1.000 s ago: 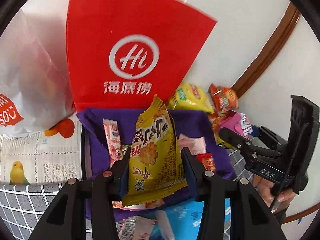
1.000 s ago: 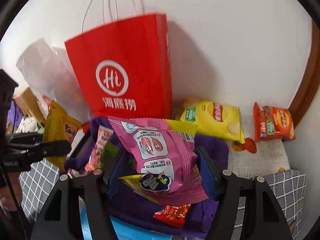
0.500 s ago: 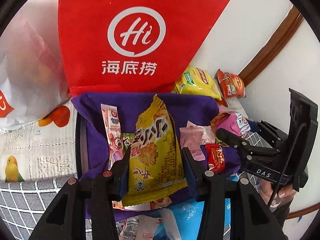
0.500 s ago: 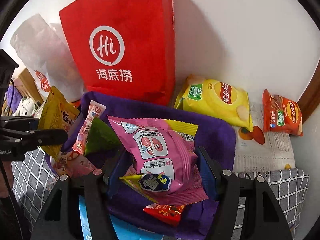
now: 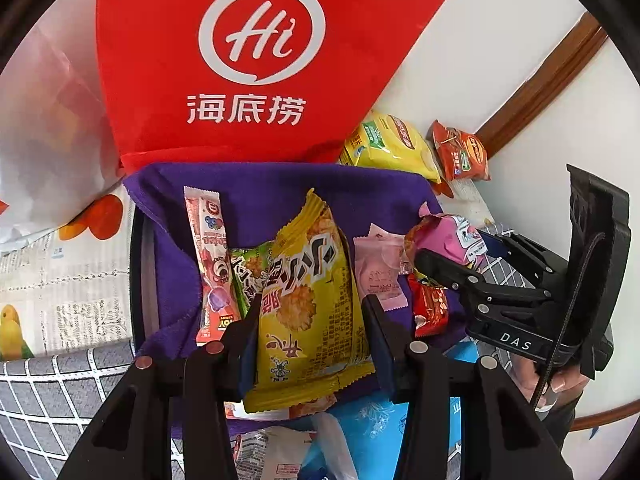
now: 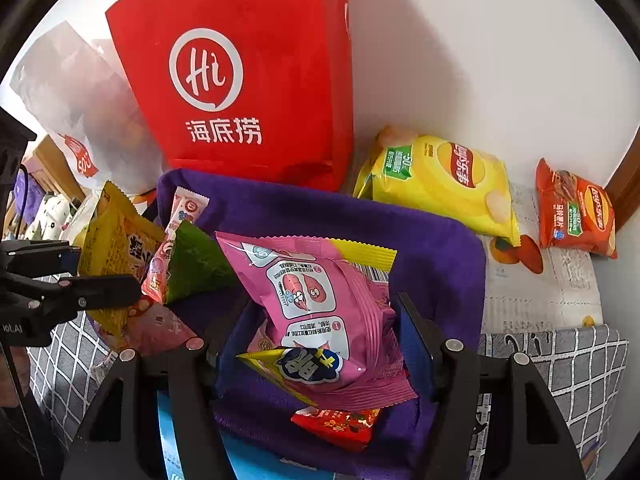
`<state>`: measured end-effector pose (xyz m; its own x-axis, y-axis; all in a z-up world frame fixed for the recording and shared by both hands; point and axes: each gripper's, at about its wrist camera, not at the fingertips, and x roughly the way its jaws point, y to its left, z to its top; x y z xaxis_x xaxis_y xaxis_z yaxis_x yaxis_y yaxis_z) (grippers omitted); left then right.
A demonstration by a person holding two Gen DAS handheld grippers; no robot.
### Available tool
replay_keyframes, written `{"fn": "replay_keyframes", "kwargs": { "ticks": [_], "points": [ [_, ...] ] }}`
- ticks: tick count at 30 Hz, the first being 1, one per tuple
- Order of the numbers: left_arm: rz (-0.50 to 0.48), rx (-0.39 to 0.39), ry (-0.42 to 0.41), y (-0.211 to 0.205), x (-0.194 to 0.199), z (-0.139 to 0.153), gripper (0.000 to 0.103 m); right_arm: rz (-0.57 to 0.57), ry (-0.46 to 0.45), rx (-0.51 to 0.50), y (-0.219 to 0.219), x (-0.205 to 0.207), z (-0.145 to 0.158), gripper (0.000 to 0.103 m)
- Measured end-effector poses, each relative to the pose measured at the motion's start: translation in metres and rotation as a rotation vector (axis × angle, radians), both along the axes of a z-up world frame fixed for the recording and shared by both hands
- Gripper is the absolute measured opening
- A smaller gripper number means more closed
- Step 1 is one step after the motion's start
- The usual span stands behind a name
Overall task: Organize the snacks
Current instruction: 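Carry the yellow chip bag and pink snack bag with both tools over the purple towel, then open both tools to drop the two bags onto the towel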
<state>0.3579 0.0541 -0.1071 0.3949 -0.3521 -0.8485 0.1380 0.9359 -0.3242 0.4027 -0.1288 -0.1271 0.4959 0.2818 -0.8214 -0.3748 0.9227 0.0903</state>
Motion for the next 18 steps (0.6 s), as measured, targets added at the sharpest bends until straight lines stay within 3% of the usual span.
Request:
{"fn": "replay_keyframes", "kwargs": {
  "ticks": [12,18],
  "points": [
    [-0.008,0.008,0.019,-0.009,0.007,-0.010,0.045,0.003,0.014,0.017,0.000,-0.003,0.006,0.073],
    [-0.017,-0.011,-0.002,-0.011,0.005,-0.003,0.060,-0.002,-0.029,0.056,-0.004,-0.012,0.024,0.075]
  ]
}}
